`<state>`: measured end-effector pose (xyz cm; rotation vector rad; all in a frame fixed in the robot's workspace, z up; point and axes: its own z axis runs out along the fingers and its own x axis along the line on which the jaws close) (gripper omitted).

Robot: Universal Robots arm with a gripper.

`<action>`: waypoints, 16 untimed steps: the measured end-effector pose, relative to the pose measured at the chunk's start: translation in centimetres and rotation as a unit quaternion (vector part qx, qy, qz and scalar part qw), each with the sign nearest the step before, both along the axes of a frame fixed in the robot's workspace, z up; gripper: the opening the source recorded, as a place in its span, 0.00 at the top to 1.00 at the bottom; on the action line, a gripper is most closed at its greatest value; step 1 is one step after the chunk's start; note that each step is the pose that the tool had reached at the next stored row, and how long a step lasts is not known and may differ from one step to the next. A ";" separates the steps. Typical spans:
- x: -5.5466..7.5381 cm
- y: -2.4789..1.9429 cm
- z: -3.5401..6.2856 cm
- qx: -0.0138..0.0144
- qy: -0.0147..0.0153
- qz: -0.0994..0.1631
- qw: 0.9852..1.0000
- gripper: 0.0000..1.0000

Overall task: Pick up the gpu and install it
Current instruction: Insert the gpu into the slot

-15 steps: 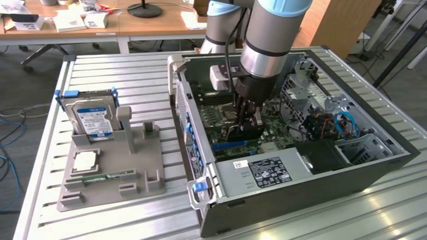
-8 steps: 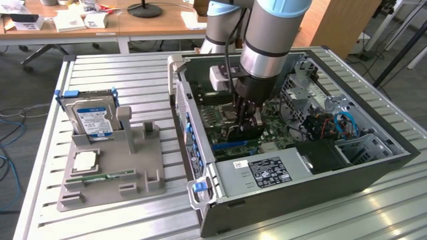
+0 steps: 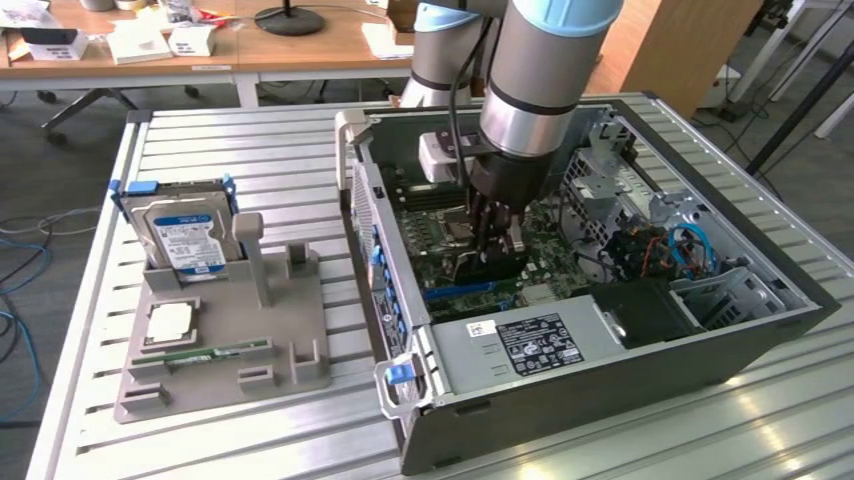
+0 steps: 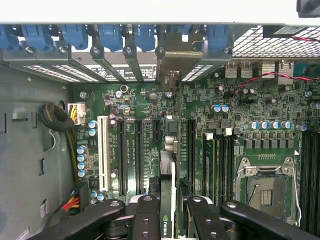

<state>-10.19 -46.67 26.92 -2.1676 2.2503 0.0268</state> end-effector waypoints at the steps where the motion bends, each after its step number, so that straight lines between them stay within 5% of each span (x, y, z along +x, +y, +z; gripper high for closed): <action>1: 0.0 0.00 -0.05 0.000 0.000 0.000 1.000 0.74; 16: 0.0 0.00 -0.46 0.000 0.000 0.000 1.000 0.74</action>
